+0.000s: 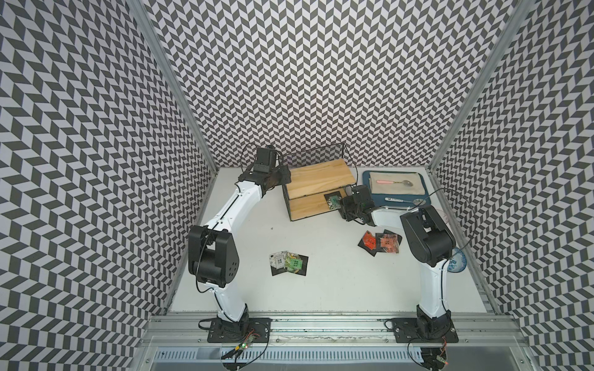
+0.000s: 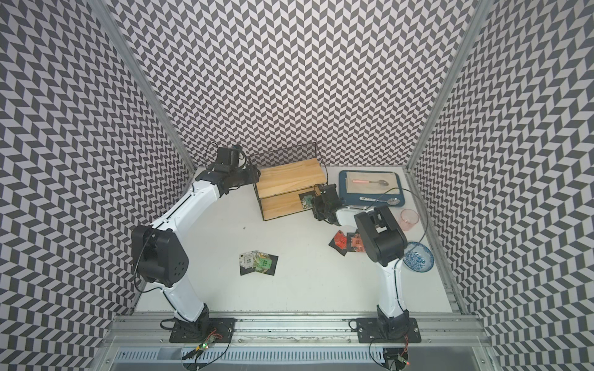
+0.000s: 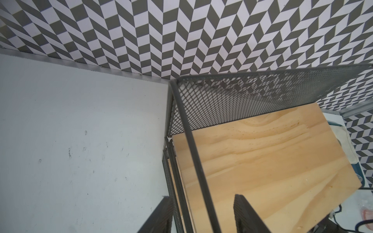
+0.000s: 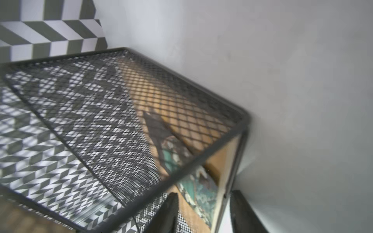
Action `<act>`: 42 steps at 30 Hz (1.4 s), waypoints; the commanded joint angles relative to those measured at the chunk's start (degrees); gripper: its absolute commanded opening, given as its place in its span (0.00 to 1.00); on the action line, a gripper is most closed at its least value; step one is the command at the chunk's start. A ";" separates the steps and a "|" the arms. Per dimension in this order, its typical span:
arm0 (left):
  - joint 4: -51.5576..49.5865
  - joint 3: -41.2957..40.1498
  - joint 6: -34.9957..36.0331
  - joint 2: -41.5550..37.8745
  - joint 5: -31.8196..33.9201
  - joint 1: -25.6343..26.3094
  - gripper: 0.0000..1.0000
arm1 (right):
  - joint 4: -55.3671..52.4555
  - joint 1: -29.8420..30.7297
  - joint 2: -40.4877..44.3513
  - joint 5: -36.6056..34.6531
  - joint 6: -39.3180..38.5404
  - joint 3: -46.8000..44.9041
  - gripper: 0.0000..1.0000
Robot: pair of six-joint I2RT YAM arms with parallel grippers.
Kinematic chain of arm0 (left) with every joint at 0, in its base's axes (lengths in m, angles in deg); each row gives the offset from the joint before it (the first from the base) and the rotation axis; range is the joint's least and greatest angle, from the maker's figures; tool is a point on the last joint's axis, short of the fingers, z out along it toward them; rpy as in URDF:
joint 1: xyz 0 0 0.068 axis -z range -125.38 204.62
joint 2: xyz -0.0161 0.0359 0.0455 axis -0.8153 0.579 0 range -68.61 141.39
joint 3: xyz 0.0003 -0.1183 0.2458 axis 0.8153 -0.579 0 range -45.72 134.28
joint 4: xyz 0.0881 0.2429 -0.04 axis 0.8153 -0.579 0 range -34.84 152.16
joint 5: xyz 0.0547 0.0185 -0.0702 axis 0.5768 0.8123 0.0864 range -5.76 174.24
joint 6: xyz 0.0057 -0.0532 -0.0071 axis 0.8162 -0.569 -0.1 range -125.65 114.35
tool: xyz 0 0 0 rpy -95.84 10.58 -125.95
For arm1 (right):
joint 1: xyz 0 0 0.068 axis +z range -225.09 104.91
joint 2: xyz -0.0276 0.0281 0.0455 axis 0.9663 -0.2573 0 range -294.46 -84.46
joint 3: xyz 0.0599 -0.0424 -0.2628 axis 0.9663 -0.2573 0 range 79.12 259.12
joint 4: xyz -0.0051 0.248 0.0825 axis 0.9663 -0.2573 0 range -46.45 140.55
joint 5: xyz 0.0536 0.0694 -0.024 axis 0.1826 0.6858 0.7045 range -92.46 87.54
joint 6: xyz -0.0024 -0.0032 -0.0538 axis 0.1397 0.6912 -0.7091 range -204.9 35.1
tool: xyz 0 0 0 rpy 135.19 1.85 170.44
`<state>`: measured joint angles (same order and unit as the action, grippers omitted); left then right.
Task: Remove the tea bags from the shelf
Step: Pick up the tea bag from the shelf.
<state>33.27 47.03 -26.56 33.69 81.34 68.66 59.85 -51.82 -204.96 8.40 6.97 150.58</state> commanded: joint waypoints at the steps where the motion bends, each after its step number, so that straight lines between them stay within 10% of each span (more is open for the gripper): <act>1: 1.20 0.41 -0.36 -1.10 -0.49 -0.46 0.53 | -6.34 -0.15 -3.42 1.01 1.65 -1.97 0.40; 31: 0.93 1.03 -0.27 -0.35 -0.44 -0.77 0.53 | -8.60 -1.29 -2.49 -2.63 0.05 -4.76 0.00; 42: 0.93 0.68 -0.25 -0.40 -0.10 -0.77 0.53 | -7.31 -0.26 7.83 -6.13 -1.72 -7.70 0.00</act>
<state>33.47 47.03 -26.93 33.69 80.88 68.45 57.10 -52.59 -200.57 5.25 6.73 144.46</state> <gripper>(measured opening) 0.532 0.040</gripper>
